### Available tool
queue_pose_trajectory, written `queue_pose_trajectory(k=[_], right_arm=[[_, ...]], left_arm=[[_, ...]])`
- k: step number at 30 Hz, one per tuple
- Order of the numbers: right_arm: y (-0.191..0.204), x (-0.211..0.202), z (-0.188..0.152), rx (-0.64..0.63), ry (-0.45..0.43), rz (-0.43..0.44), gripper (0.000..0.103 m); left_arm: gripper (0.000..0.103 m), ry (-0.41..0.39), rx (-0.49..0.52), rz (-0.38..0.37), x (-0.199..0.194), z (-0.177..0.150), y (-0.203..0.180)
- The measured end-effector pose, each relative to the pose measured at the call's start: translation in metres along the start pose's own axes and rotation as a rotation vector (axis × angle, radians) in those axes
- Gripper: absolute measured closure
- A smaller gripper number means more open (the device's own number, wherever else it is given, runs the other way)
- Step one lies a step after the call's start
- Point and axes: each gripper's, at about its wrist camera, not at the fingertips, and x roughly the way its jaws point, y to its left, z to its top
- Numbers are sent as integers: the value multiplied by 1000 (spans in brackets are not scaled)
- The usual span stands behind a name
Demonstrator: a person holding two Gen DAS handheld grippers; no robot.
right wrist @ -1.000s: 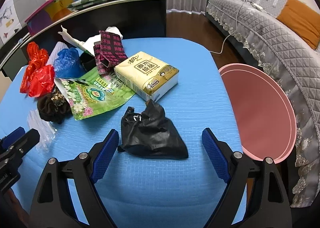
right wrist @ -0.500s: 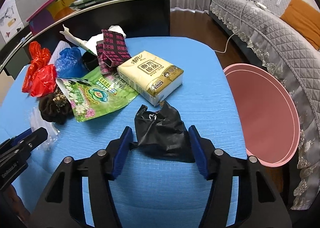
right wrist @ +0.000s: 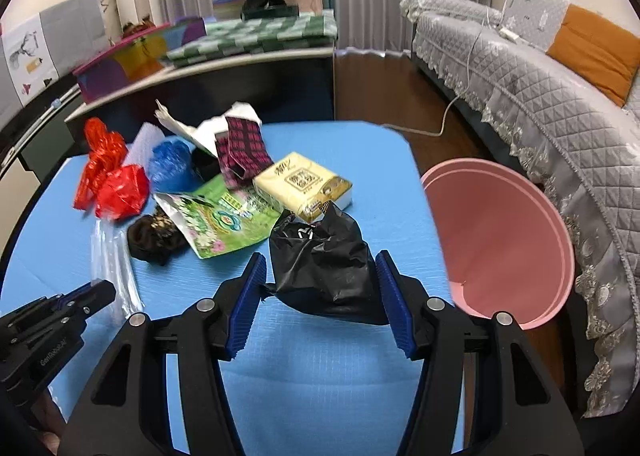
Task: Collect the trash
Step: 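Grasp the clear plastic straws with the left gripper while the right gripper grasps the black plastic bag, then carry the straws and black bag in both grippers over the pink bin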
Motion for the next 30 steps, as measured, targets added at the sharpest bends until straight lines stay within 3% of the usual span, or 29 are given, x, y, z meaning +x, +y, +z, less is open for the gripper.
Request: queue_pose_trajectory(k=[18,30], right_arm=[[-24,-75,-5,29,-131,-31,46],[-56,-112,12,57,-179,-65,46]], left_arm=[[100,-137,98,-48,-61,-6,-17],[100,-216,165,-103,-98,10,-50]])
